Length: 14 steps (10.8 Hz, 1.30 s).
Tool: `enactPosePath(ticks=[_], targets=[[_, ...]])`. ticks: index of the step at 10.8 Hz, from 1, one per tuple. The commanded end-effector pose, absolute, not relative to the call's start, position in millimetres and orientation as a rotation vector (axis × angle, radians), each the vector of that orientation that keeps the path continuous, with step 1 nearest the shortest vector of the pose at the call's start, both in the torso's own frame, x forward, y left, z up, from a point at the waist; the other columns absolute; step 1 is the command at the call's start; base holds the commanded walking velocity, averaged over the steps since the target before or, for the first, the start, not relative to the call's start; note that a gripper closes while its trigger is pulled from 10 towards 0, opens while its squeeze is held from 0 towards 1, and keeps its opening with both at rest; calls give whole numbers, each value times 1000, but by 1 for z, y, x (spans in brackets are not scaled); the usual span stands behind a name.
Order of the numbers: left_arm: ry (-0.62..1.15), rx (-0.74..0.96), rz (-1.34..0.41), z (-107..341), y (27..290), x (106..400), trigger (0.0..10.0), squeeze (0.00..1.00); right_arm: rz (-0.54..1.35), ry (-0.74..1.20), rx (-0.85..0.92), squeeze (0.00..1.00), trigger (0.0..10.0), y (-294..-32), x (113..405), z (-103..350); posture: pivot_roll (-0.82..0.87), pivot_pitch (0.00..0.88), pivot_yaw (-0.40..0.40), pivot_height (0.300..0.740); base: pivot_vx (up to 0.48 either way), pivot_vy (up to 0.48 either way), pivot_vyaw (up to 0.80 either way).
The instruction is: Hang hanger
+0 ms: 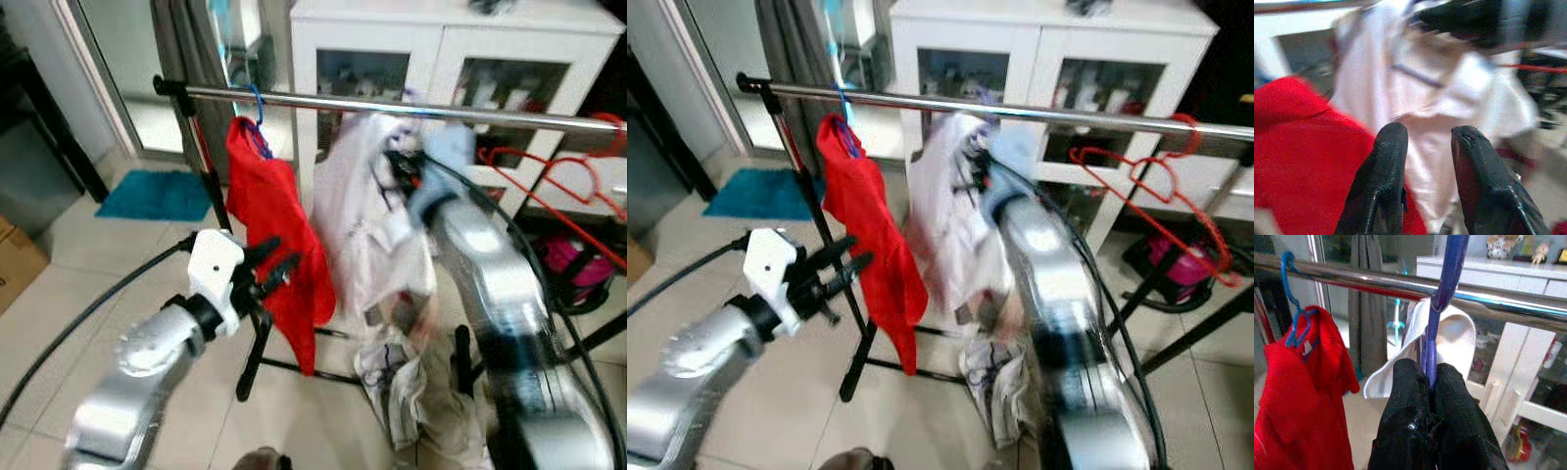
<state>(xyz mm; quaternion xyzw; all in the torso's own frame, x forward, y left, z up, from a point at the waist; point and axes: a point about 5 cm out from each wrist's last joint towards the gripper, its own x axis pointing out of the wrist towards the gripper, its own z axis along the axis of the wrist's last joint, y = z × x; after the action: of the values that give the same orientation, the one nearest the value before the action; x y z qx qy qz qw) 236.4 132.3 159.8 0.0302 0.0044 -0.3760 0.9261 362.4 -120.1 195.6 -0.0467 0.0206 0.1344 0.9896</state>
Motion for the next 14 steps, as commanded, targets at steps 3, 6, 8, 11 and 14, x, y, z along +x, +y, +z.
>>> enactPosePath(ticks=[3,6,8,11,14], targets=[[42,116,-910,168,130,230,10000,0,176,104,-70,0,10000,-127,396,208,-10,49,61,740,0,0,0],[65,127,-905,171,137,227,10000,0,145,205,-120,0,10000,-127,417,209,12,64,57,740,0,0,0],[89,129,-906,169,139,224,10000,0,174,318,-165,0,10000,-124,415,189,24,63,47,740,0,0,0],[114,123,-923,166,137,220,10000,0,195,394,-182,392,10000,-129,408,165,17,61,46,740,0,0,0],[87,102,-876,164,135,226,10000,0,210,217,-92,1000,10000,-136,413,184,-1,54,57,740,0,0,0]])
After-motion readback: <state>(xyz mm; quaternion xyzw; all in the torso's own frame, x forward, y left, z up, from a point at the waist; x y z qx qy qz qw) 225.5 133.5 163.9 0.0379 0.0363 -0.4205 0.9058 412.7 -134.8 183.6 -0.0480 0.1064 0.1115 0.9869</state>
